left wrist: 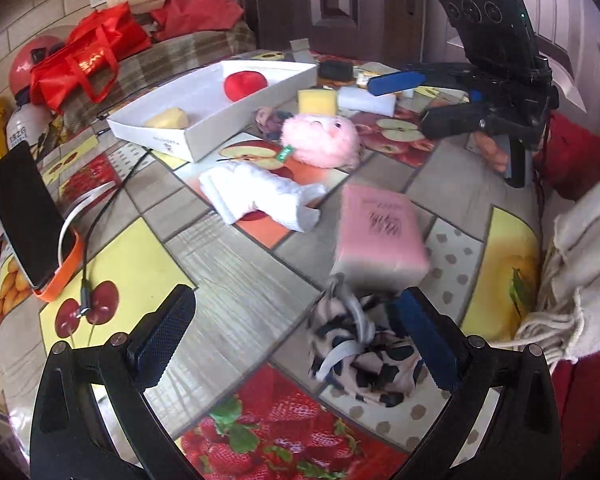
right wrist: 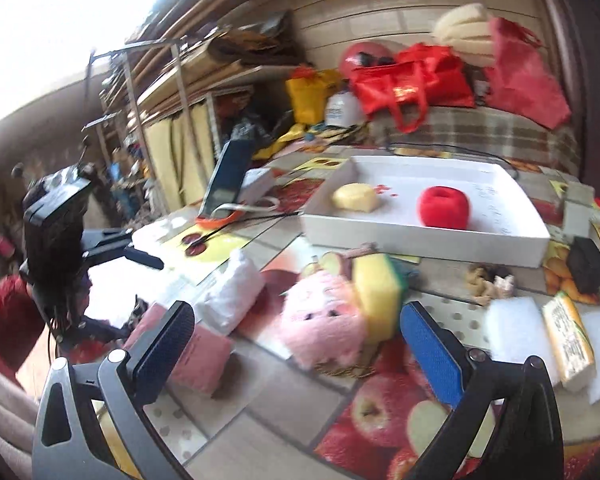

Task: Organize soft objects
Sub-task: 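Move left tool to black-and-white scrunchie while right tool approaches the pink packet, then grasp the scrunchie with left tool while right tool grasps the pink packet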

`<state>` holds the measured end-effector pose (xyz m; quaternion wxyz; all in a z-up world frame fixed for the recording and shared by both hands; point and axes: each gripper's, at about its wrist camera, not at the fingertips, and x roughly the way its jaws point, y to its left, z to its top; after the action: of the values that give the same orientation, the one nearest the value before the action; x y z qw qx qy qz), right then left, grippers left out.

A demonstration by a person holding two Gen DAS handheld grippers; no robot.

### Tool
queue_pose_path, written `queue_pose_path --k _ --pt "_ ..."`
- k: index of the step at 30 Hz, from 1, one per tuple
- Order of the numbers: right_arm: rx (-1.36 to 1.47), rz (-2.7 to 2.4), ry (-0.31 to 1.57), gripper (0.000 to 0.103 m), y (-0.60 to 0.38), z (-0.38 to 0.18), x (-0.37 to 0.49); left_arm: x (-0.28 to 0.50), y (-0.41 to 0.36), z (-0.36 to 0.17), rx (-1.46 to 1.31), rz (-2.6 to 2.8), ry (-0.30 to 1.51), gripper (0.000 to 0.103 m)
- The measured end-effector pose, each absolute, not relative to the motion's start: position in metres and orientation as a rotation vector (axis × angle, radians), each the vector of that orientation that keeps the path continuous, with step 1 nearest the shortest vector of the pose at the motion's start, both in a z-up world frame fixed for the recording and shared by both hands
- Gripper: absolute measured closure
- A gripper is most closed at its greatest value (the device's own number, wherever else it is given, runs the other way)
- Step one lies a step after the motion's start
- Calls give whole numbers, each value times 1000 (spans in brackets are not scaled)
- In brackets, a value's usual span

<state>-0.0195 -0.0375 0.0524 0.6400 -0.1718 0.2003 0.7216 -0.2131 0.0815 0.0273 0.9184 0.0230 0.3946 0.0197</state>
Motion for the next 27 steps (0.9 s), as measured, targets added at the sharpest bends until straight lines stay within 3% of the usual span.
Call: queue_pose_path --k 6,20,22,23,24,27 --pt "-627 1758 435 0 -10 39 -66 -208 77 14 37 3 902 0" --pt "-834 1755 540 0 31 13 -101 -216 75 8 -15 17 953 1" --pt "-862 1718 542 5 33 9 -103 -211 79 4 -41 11 968 4" --pt "-860 1706 552 18 34 8 -101 -212 80 5 -49 8 959 14" --pt "-851 1706 566 18 33 8 -98 -213 82 7 -47 12 951 27" --pt "-817 1702 584 19 27 10 -90 -219 87 8 -66 15 930 46"
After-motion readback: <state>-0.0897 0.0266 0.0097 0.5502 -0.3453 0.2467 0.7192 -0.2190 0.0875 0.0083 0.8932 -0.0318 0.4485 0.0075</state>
